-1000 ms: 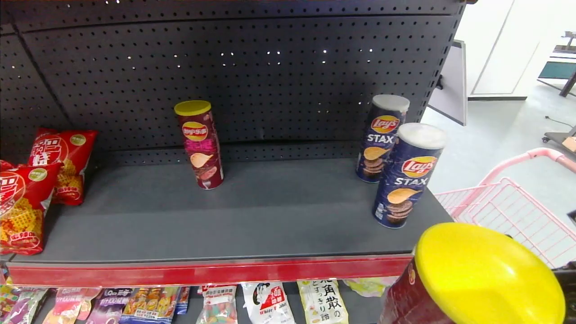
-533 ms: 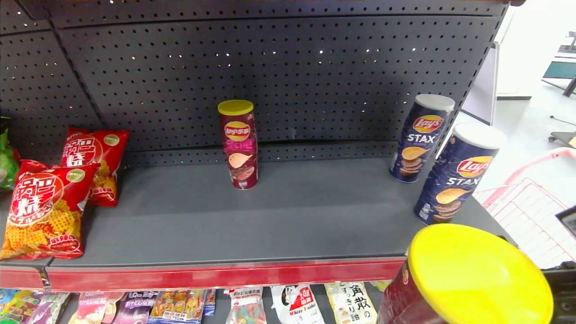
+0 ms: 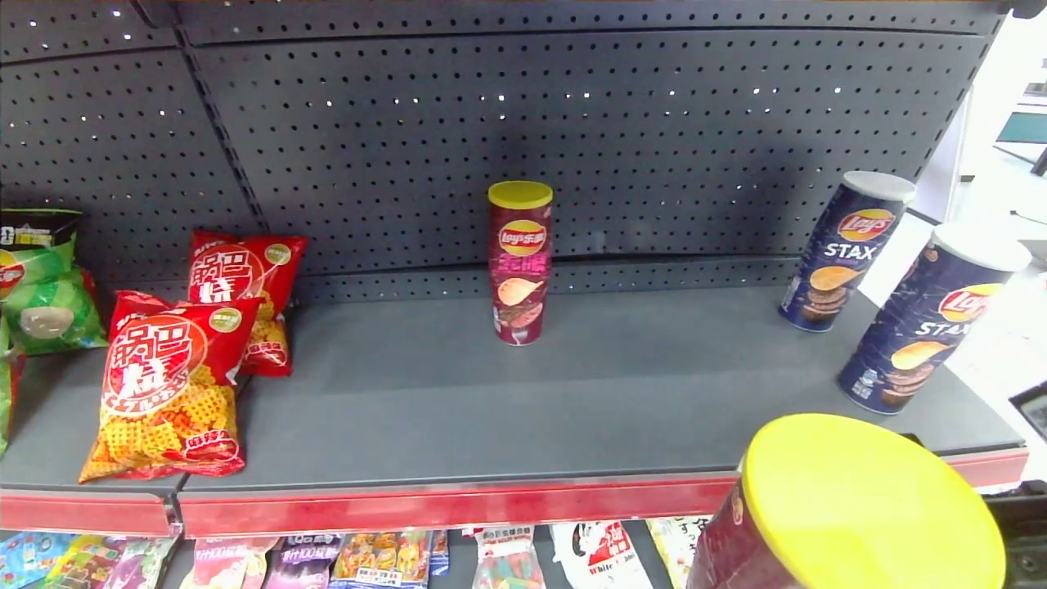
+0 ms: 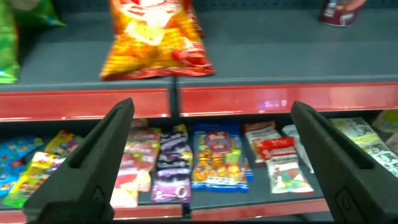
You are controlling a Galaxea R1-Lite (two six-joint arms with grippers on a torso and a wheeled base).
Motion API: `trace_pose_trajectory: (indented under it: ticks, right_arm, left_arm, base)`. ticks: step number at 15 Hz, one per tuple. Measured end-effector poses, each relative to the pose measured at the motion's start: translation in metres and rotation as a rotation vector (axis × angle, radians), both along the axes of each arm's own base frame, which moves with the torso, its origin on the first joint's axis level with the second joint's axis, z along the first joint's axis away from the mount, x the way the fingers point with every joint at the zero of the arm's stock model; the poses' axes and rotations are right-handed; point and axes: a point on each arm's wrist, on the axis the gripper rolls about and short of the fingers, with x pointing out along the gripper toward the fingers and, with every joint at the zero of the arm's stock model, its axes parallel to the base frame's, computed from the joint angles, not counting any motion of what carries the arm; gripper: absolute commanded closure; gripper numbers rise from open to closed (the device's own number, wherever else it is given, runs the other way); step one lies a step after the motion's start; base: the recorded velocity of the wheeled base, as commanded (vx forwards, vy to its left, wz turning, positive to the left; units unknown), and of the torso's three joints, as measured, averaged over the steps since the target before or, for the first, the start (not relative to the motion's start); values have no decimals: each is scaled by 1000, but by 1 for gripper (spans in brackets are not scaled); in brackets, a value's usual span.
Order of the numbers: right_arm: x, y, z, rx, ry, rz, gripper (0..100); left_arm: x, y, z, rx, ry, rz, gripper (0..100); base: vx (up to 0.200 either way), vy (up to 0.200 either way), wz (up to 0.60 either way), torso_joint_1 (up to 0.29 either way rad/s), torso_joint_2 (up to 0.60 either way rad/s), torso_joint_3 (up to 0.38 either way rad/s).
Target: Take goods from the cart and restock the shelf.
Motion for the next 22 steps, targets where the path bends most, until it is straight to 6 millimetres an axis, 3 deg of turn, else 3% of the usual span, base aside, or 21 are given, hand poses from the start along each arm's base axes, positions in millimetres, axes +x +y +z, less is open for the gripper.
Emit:
trace_pose_trajectory:
  ticks: [18, 22]
  right_arm:
    - [-4, -4, -10, -24, 22, 1, 100]
    - [-4, -4, -11, -25, 23, 2, 100]
  left_arm:
    - [0, 0, 0, 4, 0, 0, 0]
    - [0, 0, 0, 3, 0, 0, 0]
  base:
    - [0, 0, 0, 0, 0, 0]
    - [200, 0, 0, -5, 5, 1]
